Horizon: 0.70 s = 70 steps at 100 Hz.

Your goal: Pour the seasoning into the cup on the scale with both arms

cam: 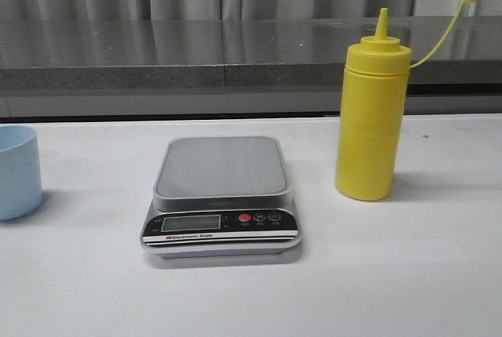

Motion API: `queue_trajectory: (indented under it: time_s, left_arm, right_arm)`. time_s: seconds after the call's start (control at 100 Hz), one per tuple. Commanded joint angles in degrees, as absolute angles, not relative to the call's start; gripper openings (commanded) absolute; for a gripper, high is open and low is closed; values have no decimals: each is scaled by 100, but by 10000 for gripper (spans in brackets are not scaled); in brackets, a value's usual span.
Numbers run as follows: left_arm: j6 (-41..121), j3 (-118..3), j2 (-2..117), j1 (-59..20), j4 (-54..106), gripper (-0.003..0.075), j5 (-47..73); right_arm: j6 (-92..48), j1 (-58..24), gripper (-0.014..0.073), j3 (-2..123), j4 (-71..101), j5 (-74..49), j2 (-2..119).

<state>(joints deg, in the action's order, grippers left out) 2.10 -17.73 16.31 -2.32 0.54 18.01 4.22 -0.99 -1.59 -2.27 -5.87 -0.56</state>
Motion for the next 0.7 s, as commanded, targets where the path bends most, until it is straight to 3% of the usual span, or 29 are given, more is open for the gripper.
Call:
queue_trajectory:
  time_s: [0.0,0.69]
  left_arm:
    - [171,-2448,2388,-211,120,-20,1632]
    - [171,-5761,6963,-211,296,-20,3153]
  right_arm:
    - [400,-58,-69,-38,-273,-146,-171]
    - [400,-58,-69,-38,-273,-152,-171]
